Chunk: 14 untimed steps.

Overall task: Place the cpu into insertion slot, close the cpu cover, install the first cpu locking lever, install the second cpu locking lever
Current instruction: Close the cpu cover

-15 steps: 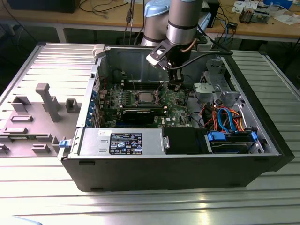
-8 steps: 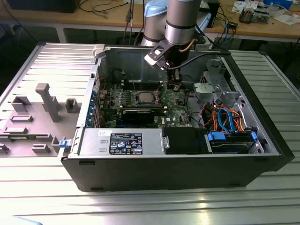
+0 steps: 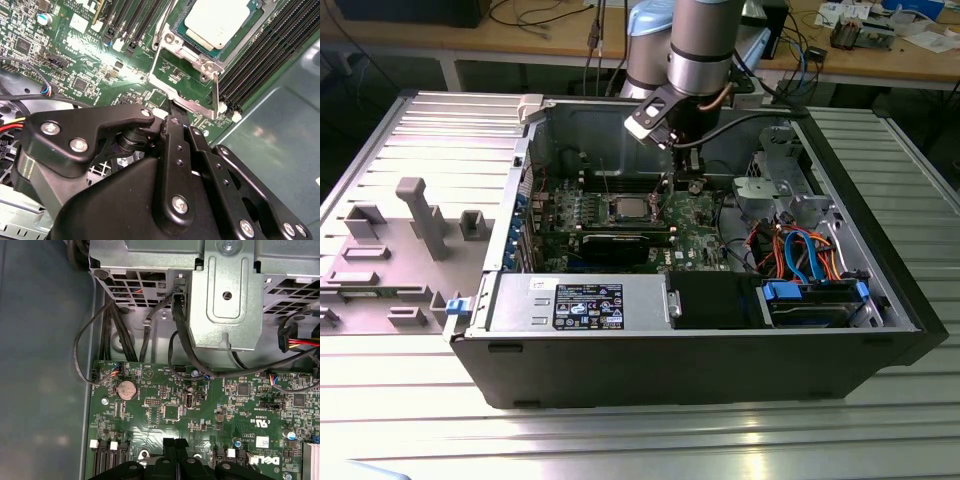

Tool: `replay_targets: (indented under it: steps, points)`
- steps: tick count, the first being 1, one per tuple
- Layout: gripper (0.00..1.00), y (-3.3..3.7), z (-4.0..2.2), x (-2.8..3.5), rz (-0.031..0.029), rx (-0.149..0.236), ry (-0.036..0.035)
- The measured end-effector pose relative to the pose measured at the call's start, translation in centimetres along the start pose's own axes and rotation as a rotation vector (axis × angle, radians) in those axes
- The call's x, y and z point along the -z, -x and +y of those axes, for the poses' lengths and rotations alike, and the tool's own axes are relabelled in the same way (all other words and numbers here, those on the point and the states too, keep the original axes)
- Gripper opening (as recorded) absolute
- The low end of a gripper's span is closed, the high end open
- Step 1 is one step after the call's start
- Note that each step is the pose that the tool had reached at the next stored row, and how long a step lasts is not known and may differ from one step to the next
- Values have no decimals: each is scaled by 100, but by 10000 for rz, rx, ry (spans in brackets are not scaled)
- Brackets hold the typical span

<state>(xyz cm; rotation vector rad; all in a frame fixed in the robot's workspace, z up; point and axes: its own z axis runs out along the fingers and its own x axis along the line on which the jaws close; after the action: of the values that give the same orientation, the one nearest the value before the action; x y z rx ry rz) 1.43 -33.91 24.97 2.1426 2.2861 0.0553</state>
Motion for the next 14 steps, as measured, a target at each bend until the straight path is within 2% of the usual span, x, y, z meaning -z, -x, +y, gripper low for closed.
replay_targets:
  steps: [14]
  points:
    - [11, -4, -58, 1, 0, 0, 1]
